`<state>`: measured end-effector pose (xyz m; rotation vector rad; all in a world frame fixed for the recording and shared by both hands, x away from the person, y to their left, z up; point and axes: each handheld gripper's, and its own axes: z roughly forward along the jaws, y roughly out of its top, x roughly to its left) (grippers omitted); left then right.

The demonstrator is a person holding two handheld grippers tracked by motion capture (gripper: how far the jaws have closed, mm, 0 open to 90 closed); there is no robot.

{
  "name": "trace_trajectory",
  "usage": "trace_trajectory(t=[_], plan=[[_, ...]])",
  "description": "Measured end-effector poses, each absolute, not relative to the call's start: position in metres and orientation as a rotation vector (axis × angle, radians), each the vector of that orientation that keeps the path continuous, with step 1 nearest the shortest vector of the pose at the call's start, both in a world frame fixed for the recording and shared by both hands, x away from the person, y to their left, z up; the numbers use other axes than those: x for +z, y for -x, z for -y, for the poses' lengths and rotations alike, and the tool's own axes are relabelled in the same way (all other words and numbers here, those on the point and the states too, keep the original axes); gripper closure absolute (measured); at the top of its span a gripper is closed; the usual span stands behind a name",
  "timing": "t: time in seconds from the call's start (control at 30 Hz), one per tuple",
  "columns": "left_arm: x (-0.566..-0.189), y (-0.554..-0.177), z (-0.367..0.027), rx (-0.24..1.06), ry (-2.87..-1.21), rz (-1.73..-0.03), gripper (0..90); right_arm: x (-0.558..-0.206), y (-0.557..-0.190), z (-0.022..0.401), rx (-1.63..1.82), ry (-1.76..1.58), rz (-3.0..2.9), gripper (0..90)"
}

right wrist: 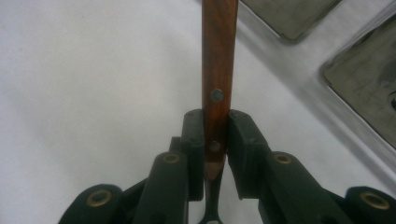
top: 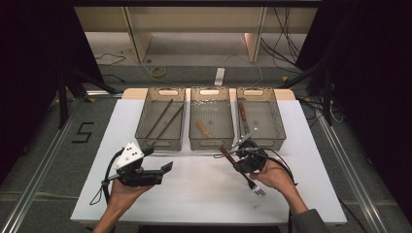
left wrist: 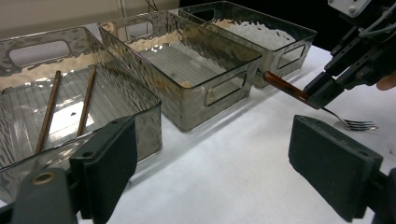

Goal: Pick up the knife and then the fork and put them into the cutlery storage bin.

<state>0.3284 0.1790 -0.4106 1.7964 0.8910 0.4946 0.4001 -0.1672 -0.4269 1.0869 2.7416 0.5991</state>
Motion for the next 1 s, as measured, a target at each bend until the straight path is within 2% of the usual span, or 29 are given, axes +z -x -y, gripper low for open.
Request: trace_trajectory(t=[0.33, 0.67, 1.0], plan=[[-0.411, -0.329, -0.178, 0.492, -1.803, -0.890, 15.5, -0.431, -0.398, 0.162, 0.555, -1.051, -2.747, 77.5], [-0.411, -0.329, -0.178, 0.491, -1.802, -0.890, 15.5, -0.454, -0.407, 0.152, 0.340, -1.045, -2.844, 77.3], [-0.411, -0.329, -0.178, 0.490, -1.798, -0.892, 15.5, -0.456, -0.408, 0.149, 0.299, -1.026, -2.850, 76.8]])
